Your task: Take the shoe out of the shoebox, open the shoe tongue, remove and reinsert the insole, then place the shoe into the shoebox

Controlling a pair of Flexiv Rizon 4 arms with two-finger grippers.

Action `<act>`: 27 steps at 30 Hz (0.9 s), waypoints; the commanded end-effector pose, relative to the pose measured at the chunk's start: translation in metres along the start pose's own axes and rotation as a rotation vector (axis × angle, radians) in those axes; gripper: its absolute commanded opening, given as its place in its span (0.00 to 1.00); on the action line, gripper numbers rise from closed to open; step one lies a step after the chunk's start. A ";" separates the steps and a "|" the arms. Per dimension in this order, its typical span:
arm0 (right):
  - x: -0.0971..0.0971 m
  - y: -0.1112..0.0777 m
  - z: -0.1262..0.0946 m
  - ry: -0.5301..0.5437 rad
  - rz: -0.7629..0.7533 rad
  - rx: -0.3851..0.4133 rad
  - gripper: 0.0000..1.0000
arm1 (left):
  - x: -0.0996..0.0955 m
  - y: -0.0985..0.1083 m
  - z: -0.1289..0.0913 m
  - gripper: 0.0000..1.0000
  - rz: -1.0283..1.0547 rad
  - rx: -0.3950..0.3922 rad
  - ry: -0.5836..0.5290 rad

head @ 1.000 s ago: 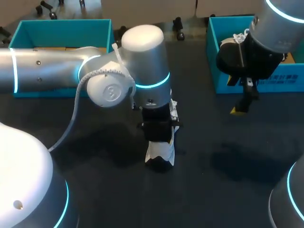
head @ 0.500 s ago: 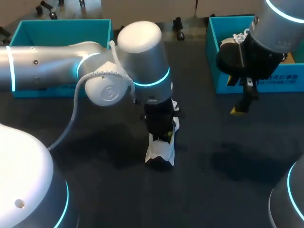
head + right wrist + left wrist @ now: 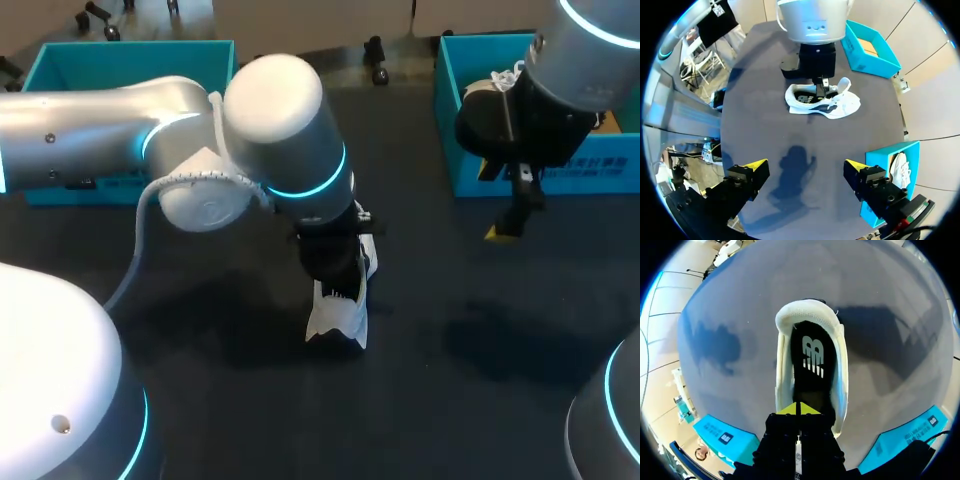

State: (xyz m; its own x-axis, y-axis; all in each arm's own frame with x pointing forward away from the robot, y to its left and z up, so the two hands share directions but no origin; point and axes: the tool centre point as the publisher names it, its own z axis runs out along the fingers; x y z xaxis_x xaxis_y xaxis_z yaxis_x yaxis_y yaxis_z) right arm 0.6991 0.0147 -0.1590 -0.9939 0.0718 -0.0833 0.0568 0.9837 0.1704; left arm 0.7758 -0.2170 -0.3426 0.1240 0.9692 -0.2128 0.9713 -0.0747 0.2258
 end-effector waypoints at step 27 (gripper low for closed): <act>-0.001 0.002 0.001 0.002 0.001 0.004 1.00 | 0.014 0.012 -0.003 1.00 0.003 0.008 0.111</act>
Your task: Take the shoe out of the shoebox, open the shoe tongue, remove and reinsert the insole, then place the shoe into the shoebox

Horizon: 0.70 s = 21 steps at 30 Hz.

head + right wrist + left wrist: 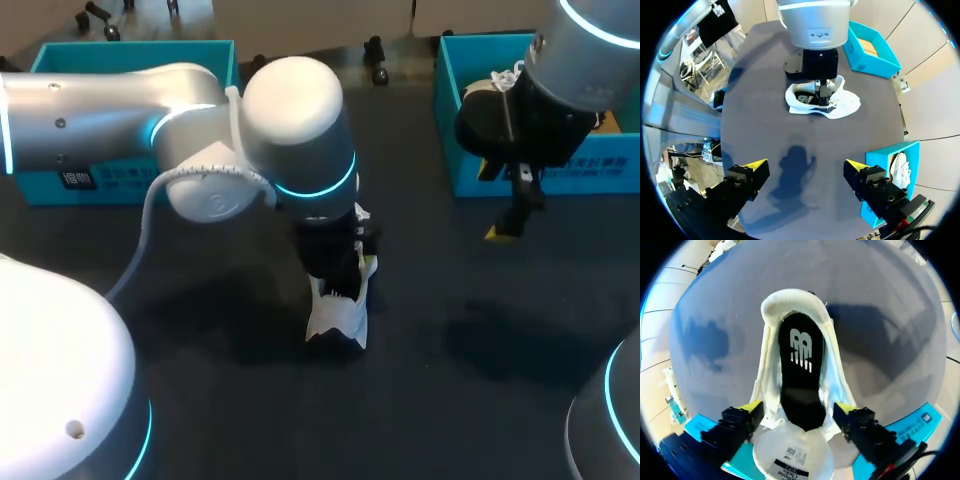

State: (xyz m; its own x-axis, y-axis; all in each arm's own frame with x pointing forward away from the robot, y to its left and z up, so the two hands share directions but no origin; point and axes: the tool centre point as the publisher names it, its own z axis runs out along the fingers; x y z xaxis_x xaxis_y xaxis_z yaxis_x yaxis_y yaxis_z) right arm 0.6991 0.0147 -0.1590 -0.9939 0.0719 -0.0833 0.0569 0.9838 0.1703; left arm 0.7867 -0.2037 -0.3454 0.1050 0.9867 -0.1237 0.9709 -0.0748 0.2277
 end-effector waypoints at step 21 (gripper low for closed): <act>-0.001 0.002 0.001 0.002 0.001 0.003 1.00 | -0.009 0.027 -0.034 1.00 0.057 0.025 0.078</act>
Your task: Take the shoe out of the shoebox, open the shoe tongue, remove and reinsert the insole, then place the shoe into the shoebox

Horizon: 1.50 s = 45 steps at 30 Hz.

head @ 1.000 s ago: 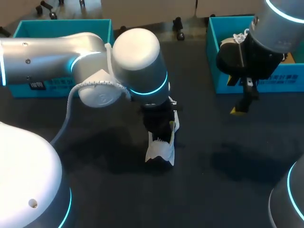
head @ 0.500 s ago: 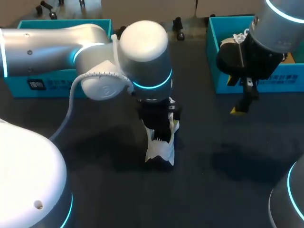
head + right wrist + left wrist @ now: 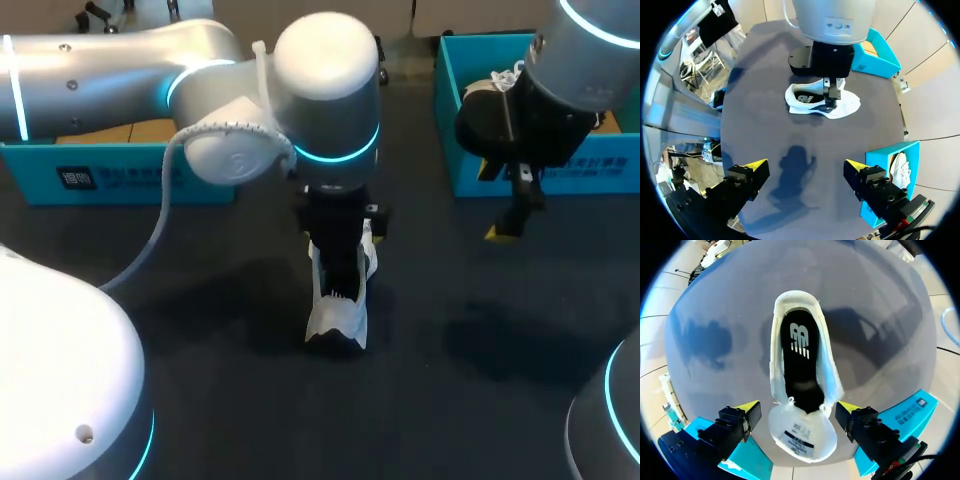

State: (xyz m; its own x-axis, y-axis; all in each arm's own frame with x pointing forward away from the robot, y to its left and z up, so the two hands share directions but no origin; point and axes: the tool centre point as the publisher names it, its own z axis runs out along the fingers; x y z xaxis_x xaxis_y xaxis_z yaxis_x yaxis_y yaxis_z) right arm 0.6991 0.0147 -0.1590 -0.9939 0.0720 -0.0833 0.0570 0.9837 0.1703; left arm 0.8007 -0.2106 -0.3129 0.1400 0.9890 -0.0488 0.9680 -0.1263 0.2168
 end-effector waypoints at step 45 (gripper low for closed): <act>-0.001 0.002 0.001 0.002 0.001 0.003 1.00 | 0.018 0.030 0.004 0.40 -0.042 0.084 0.012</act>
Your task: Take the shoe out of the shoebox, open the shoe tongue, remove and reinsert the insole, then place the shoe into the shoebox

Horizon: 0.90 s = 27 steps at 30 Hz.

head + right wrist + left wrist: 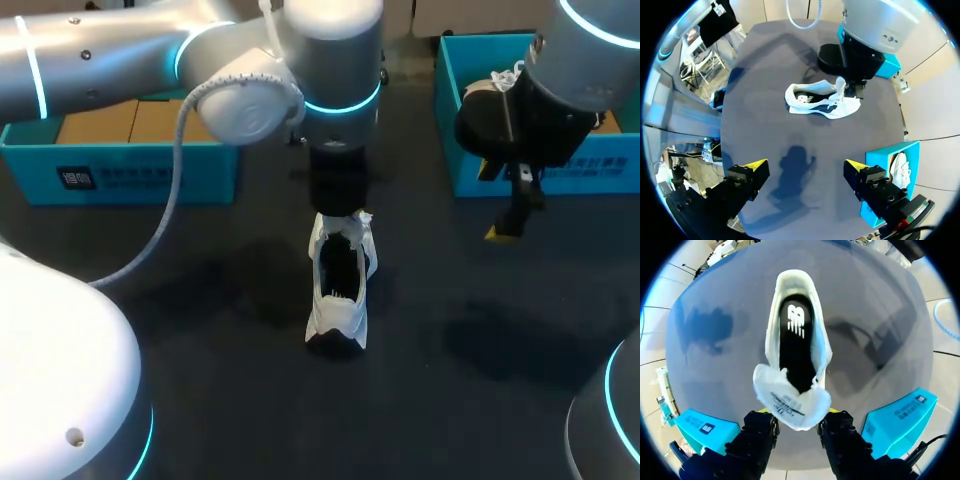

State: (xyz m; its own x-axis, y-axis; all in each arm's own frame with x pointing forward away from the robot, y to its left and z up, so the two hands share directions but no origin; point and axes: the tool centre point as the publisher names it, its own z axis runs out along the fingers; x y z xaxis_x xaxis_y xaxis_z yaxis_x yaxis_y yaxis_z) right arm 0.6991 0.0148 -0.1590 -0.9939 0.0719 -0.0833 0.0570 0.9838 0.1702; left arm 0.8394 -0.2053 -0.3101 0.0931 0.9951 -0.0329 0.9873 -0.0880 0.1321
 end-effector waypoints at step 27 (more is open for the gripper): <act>-0.001 0.002 0.001 0.002 0.001 0.003 1.00 | 0.002 -0.031 -0.007 0.40 -0.002 0.016 -0.036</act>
State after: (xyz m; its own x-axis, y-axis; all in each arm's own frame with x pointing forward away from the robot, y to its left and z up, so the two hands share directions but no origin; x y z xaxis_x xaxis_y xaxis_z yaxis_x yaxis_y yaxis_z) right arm 0.6991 0.0148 -0.1590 -0.9939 0.0720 -0.0833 0.0570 0.9838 0.1702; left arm 0.8035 -0.1937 -0.3049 0.0975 0.9919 -0.0810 0.9891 -0.0876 0.1183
